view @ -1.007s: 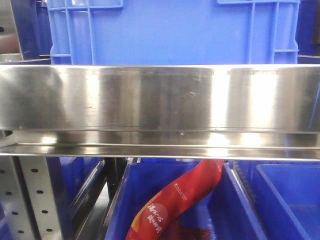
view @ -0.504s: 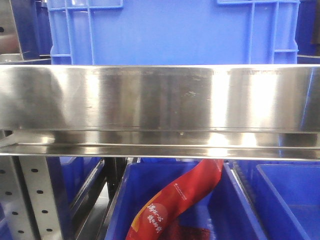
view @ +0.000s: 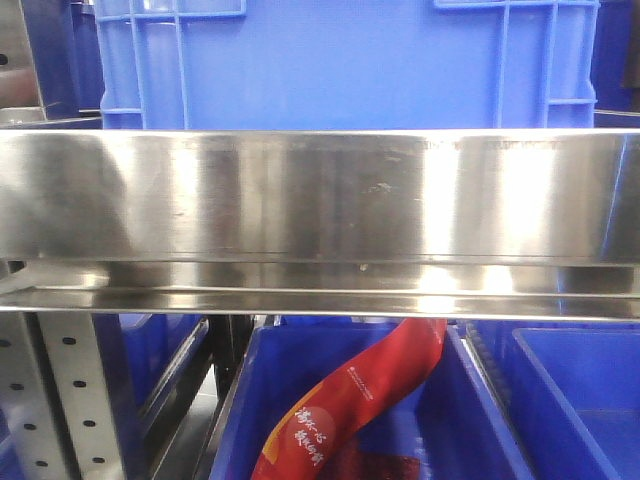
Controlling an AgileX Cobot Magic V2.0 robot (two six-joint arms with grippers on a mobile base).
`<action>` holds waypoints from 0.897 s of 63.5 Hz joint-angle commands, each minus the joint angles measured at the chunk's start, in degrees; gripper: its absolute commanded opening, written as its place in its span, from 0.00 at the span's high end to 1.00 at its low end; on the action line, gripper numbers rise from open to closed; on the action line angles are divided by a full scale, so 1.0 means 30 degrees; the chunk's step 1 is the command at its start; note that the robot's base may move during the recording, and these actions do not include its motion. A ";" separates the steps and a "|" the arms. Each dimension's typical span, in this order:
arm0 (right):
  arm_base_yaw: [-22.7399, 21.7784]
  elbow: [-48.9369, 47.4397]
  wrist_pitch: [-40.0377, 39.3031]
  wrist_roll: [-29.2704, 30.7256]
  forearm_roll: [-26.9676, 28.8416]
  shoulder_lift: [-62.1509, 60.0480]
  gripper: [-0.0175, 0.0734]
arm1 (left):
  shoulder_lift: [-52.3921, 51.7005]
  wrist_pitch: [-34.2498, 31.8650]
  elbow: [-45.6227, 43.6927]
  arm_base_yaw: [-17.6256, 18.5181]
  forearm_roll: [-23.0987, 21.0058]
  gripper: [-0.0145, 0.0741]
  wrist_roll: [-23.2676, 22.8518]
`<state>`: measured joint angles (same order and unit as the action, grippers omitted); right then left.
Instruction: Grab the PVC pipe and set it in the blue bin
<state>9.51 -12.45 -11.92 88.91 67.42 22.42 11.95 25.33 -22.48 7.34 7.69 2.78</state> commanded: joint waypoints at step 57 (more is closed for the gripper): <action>-0.0042 -0.0042 -0.0157 0.0096 -0.0090 -0.0082 0.99 | -0.2295 -0.2883 0.3607 -0.0094 -0.0356 0.96 -0.0146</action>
<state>9.51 -12.45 -11.92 89.01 67.42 22.42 6.98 18.03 -12.95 7.34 7.37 2.78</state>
